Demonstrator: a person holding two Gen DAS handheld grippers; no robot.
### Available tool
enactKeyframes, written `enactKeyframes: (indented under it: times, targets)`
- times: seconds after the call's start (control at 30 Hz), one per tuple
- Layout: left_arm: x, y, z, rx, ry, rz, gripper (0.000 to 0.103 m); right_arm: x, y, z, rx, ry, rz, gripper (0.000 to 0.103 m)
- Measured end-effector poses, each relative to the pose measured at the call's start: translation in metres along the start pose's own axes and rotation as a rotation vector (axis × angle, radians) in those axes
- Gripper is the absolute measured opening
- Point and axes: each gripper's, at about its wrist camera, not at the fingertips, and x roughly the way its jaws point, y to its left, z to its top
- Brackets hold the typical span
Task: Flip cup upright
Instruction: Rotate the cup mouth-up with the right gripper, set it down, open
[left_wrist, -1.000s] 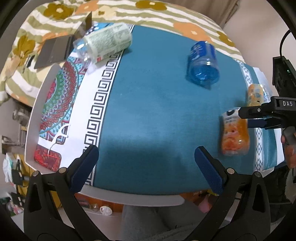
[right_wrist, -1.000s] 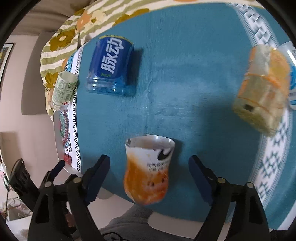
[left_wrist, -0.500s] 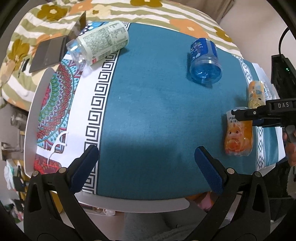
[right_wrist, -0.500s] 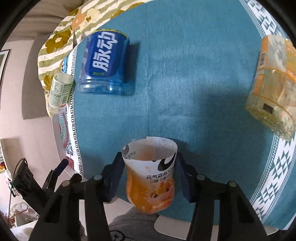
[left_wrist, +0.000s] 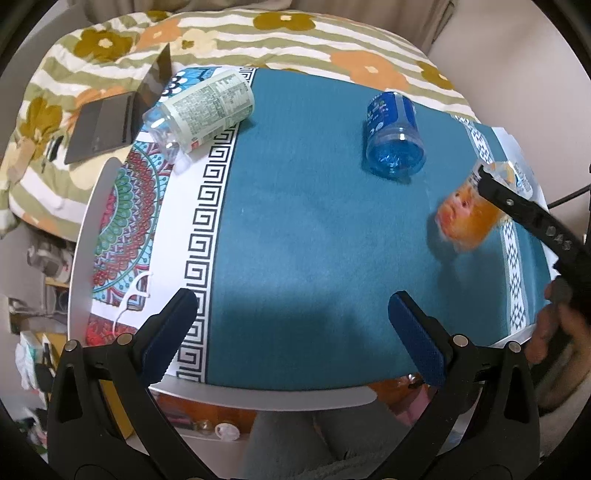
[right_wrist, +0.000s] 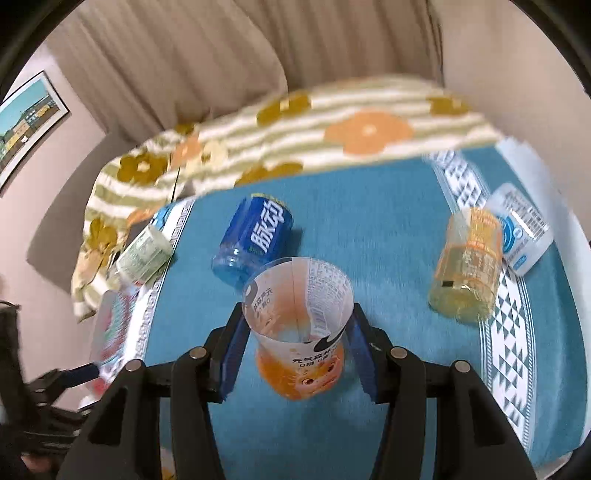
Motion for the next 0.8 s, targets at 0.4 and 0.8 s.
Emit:
enactKeyframes:
  times: [0.4, 0.8]
  targets:
    - [-0.002, 0.015, -0.019, 0.009, -0.026, 0.027, 0.103, 0.004, 0.026, -0.042, -0.189, -0.171, -0.101, 0.049]
    - [-0.011, 0.016, -0.024, 0.012, -0.05, 0.032, 0.103, 0.004, 0.035, -0.05, -0.224, -0.175, -0.148, 0.054]
